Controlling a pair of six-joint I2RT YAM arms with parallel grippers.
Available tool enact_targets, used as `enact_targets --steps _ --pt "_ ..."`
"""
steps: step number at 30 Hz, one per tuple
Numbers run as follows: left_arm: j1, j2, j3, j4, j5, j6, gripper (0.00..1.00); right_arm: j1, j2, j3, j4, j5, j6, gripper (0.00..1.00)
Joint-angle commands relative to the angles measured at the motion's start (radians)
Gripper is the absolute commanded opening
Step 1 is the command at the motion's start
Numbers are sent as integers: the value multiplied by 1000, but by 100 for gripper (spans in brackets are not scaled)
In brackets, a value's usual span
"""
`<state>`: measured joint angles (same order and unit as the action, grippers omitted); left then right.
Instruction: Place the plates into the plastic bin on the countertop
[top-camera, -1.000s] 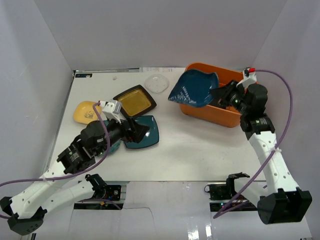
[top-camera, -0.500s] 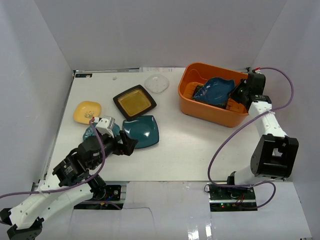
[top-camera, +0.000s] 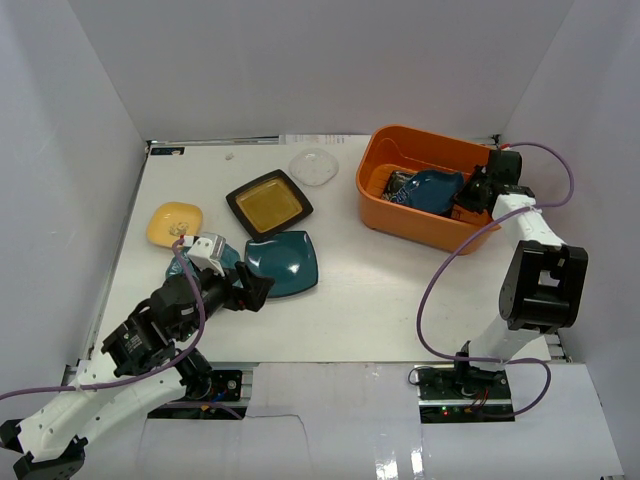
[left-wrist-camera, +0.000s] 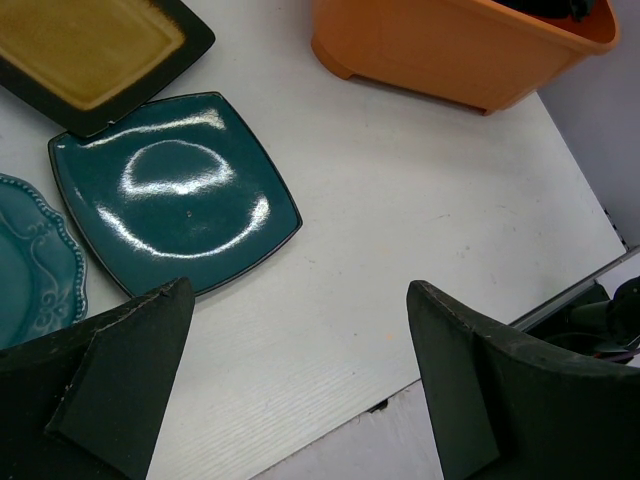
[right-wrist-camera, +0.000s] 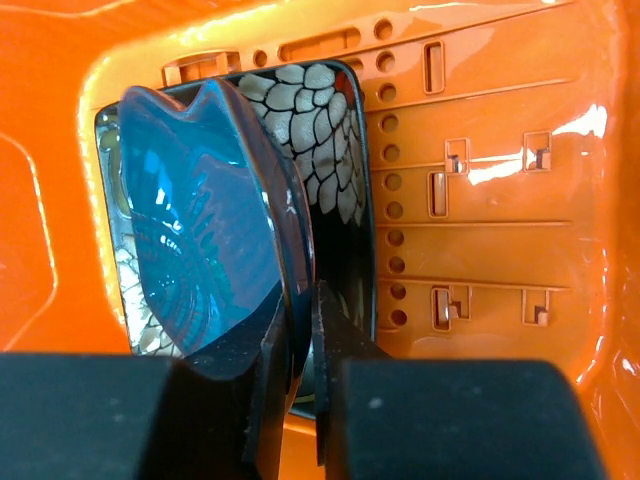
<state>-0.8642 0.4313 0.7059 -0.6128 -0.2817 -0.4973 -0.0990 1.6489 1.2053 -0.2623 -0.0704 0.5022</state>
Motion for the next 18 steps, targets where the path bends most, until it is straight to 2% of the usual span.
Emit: enact_targets --steps 1,2,5,6,8,10,13,16,18 --pt "2 6 -6 13 -7 3 98 1 -3 51 51 -9 -24 16" --pt "2 6 -5 13 -7 3 98 1 -1 50 40 -3 -33 18" --pt "2 6 -8 13 -8 3 98 1 6 54 14 32 -50 36" --pt "2 9 -6 15 -8 3 98 1 5 56 -3 41 -63 47" --pt "2 11 -6 15 -8 3 98 1 -1 62 -14 63 -74 55" --pt "2 15 -6 13 -7 3 98 1 -12 72 -41 101 -93 68" --pt "2 14 -5 15 -8 3 98 2 -40 92 -69 126 -116 78" --pt "2 17 -6 15 -11 3 98 4 -110 102 -75 129 -128 93" --pt "2 18 -6 15 -16 2 98 16 -158 85 -68 120 -134 96"
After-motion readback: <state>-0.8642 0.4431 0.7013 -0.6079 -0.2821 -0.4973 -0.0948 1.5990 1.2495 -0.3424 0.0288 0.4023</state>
